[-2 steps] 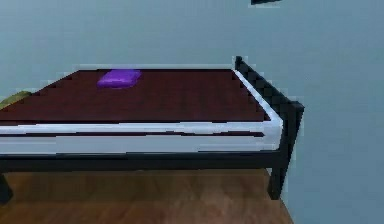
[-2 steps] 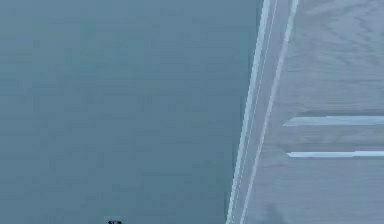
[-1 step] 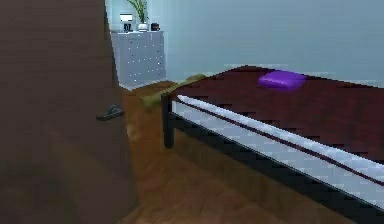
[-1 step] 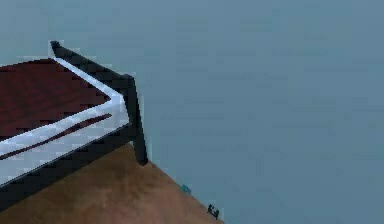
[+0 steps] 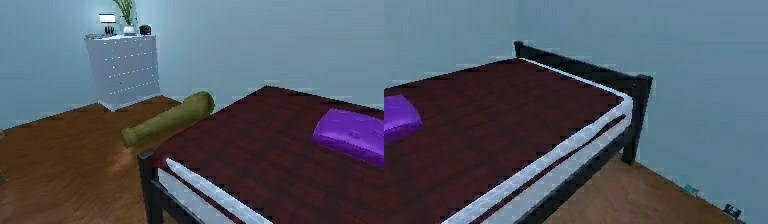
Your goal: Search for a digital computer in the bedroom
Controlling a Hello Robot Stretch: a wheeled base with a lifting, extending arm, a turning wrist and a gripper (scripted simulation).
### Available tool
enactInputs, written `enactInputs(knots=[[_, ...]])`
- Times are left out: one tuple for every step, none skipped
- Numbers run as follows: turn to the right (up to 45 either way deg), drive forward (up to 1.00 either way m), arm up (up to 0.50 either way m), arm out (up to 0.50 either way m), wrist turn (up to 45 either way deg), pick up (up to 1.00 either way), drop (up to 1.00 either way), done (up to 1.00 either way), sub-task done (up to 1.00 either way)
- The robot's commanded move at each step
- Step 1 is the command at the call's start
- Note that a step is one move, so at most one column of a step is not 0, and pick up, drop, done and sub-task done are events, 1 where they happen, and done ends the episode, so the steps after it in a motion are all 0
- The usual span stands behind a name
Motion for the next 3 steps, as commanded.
enactInputs(knots=[[-12.0, 0.0, 0.0, 0.0, 0.0, 0.0, 0.0, 0.0, 0.0], [0.0, 0.05, 0.0, 0.0, 0.0, 0.0, 0.0, 0.0, 0.0], [-30.0, 0.0, 0.0, 0.0, 0.0, 0.0, 0.0, 0.0, 0.0]])
